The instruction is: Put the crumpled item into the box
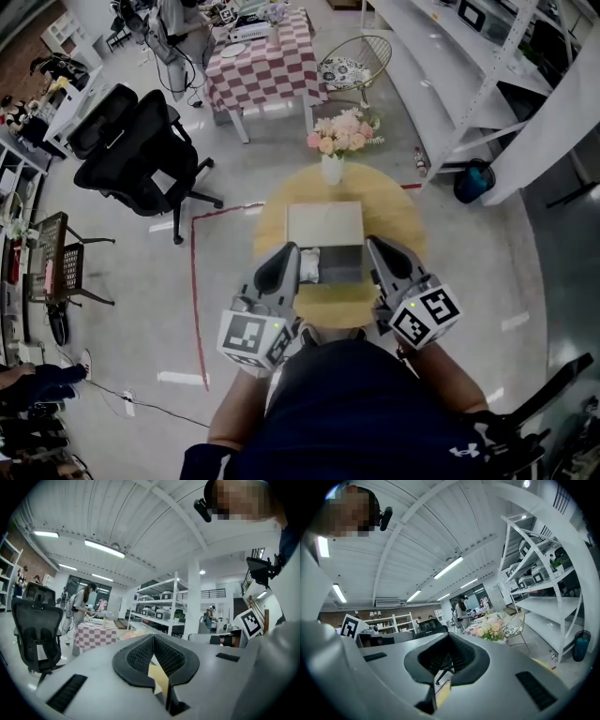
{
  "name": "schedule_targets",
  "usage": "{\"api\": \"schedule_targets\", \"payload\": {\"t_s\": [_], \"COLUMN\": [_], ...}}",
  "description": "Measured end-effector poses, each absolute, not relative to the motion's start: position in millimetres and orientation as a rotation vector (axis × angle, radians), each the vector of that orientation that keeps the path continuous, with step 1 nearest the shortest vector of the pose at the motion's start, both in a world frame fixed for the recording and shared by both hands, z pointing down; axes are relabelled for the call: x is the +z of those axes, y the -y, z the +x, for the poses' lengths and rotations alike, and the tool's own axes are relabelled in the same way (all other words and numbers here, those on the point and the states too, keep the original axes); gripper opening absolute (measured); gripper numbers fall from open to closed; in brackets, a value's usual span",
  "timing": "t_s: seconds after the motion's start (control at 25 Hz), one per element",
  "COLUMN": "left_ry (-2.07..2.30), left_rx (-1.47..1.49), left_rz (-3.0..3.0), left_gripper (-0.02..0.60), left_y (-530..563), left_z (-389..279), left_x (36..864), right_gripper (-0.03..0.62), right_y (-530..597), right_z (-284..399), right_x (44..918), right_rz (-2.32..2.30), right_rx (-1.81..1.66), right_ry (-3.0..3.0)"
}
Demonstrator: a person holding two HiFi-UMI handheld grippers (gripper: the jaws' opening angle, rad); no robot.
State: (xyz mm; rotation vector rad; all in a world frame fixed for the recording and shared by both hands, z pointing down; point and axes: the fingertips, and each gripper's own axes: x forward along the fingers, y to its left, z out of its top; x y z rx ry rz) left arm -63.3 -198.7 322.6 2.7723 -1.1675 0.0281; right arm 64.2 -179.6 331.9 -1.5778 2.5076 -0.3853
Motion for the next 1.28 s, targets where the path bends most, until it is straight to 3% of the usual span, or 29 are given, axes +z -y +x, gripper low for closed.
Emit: {"api": "schedule_targets", "payload": {"t_s": [1.28], "left_ry": [1.073], "left_rx": [0.133], "left_rz": [2.726], "left_gripper": [0.018], "left_y": [211], "left_z": [-37], "left_x": [354], "right_gripper": [0.005], "right_y": [180], "right_z": [64], "right_x": [350], "right_rz": [-1.582], "right_rx": [-0.392], "right_ry": [-2.549]}}
